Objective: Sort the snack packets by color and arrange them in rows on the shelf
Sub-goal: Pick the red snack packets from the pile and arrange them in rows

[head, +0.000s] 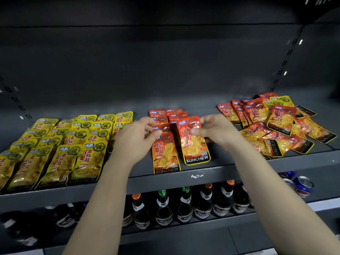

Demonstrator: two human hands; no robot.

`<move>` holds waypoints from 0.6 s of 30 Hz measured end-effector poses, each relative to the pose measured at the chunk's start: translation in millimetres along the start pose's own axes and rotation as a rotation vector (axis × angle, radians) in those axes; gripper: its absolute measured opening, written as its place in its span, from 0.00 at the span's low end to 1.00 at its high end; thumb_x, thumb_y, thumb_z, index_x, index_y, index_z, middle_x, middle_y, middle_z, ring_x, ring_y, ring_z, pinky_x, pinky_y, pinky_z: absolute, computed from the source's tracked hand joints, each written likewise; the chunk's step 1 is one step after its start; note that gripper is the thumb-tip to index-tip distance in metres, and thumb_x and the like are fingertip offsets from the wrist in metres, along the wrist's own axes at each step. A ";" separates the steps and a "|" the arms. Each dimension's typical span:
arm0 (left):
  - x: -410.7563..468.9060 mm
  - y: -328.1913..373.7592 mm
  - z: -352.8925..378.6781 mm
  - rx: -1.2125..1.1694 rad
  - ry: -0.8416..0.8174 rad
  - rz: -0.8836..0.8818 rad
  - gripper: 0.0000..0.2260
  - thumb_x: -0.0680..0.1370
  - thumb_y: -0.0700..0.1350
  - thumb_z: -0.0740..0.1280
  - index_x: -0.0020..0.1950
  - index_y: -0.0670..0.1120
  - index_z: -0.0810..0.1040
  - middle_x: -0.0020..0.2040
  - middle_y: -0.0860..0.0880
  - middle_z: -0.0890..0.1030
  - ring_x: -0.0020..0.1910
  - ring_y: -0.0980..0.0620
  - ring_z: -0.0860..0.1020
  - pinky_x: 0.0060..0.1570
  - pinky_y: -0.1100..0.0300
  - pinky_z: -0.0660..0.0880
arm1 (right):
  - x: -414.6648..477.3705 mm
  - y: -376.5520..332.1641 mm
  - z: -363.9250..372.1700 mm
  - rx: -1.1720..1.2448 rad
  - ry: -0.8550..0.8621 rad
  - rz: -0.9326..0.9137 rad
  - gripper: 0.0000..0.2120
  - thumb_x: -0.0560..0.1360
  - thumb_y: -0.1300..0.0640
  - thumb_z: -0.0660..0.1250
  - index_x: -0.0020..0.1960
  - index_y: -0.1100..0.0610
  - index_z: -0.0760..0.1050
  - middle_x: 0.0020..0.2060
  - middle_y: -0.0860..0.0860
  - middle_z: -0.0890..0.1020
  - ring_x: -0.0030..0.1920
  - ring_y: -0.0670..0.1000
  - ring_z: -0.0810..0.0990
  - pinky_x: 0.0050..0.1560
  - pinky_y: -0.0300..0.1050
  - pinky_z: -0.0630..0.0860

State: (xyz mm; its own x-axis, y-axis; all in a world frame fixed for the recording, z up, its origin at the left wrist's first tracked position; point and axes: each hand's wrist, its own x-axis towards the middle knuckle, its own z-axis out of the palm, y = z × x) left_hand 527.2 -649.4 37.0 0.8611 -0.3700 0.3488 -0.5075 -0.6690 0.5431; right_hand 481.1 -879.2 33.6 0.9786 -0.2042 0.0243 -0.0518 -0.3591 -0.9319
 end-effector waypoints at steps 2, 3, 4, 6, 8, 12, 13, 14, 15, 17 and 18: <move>0.2 -1.8 -0.2 0.016 0.013 -0.010 0.12 0.76 0.51 0.69 0.58 0.49 0.79 0.50 0.52 0.83 0.47 0.54 0.81 0.51 0.51 0.78 | 1.5 5.2 6.2 -0.064 -0.003 0.045 0.06 0.69 0.60 0.76 0.39 0.55 0.79 0.27 0.44 0.81 0.28 0.40 0.77 0.30 0.35 0.71; -0.2 -1.8 0.0 0.013 0.015 -0.014 0.12 0.76 0.50 0.70 0.58 0.49 0.79 0.51 0.52 0.83 0.47 0.54 0.81 0.52 0.51 0.79 | 2.4 7.5 8.9 -0.070 0.000 0.055 0.06 0.69 0.60 0.77 0.39 0.55 0.79 0.26 0.43 0.81 0.29 0.41 0.76 0.29 0.36 0.71; -0.7 -1.3 0.4 0.011 0.016 -0.015 0.12 0.76 0.49 0.70 0.58 0.48 0.79 0.51 0.51 0.83 0.48 0.53 0.81 0.52 0.51 0.79 | 2.7 9.0 11.6 -0.069 0.001 0.057 0.06 0.69 0.60 0.77 0.38 0.55 0.80 0.26 0.43 0.81 0.29 0.43 0.76 0.29 0.36 0.70; -1.0 -1.3 1.7 0.003 0.016 -0.013 0.12 0.76 0.49 0.70 0.59 0.48 0.79 0.52 0.51 0.83 0.48 0.54 0.81 0.52 0.51 0.79 | 2.3 11.0 15.6 -0.061 0.008 0.059 0.06 0.69 0.60 0.77 0.38 0.57 0.80 0.27 0.46 0.80 0.28 0.43 0.75 0.27 0.34 0.69; -1.1 -1.6 3.0 -0.005 0.014 -0.017 0.12 0.76 0.48 0.70 0.59 0.48 0.79 0.52 0.51 0.83 0.48 0.53 0.81 0.52 0.51 0.79 | 1.4 12.1 18.7 -0.043 0.021 0.065 0.06 0.68 0.61 0.77 0.39 0.60 0.79 0.29 0.47 0.81 0.27 0.40 0.77 0.32 0.32 0.71; -1.0 -2.1 4.6 -0.012 0.006 -0.025 0.13 0.76 0.48 0.70 0.60 0.47 0.79 0.53 0.50 0.83 0.49 0.53 0.81 0.52 0.52 0.79 | 1.8 17.1 22.3 -0.091 0.056 0.078 0.12 0.67 0.59 0.78 0.43 0.65 0.79 0.34 0.52 0.81 0.34 0.48 0.79 0.43 0.44 0.75; -0.5 -2.3 4.7 -0.007 0.005 -0.024 0.13 0.76 0.48 0.70 0.59 0.47 0.79 0.53 0.51 0.83 0.49 0.53 0.81 0.52 0.52 0.79 | 2.6 18.0 22.4 -0.118 0.065 0.083 0.13 0.67 0.58 0.78 0.44 0.65 0.79 0.34 0.53 0.81 0.35 0.48 0.78 0.44 0.45 0.75; 0.3 -2.7 4.9 -0.004 0.005 -0.022 0.12 0.76 0.47 0.70 0.59 0.47 0.79 0.52 0.51 0.83 0.49 0.53 0.81 0.52 0.52 0.79 | 3.0 18.3 22.4 -0.151 0.071 0.090 0.14 0.67 0.56 0.79 0.44 0.64 0.79 0.35 0.52 0.80 0.35 0.48 0.77 0.43 0.44 0.74; 1.3 -3.0 5.2 -0.003 0.007 -0.018 0.12 0.76 0.47 0.70 0.59 0.48 0.79 0.52 0.51 0.83 0.49 0.54 0.80 0.52 0.52 0.79 | 3.3 18.5 22.1 -0.193 0.072 0.088 0.14 0.67 0.55 0.79 0.43 0.63 0.79 0.34 0.51 0.79 0.35 0.48 0.76 0.41 0.44 0.72; 2.7 -3.4 6.5 -0.002 0.012 -0.013 0.11 0.76 0.48 0.70 0.58 0.49 0.79 0.52 0.52 0.83 0.48 0.54 0.80 0.53 0.51 0.78 | 2.3 16.5 21.6 -0.287 0.072 0.081 0.13 0.68 0.53 0.78 0.41 0.59 0.77 0.32 0.47 0.75 0.33 0.46 0.73 0.37 0.42 0.69; 3.3 -3.0 7.7 -0.003 0.015 -0.014 0.11 0.76 0.48 0.70 0.58 0.49 0.79 0.51 0.52 0.83 0.49 0.54 0.80 0.53 0.50 0.78 | 1.9 15.2 21.1 -0.323 0.071 0.077 0.13 0.68 0.52 0.78 0.41 0.58 0.76 0.32 0.47 0.74 0.34 0.46 0.72 0.36 0.41 0.68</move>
State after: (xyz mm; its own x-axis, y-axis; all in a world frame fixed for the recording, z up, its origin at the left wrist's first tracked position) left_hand 531.8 -653.5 30.6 0.8674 -0.3510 0.3527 -0.4957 -0.6722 0.5500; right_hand 486.3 -865.8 11.8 0.9537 -0.3007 -0.0056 -0.1963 -0.6082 -0.7691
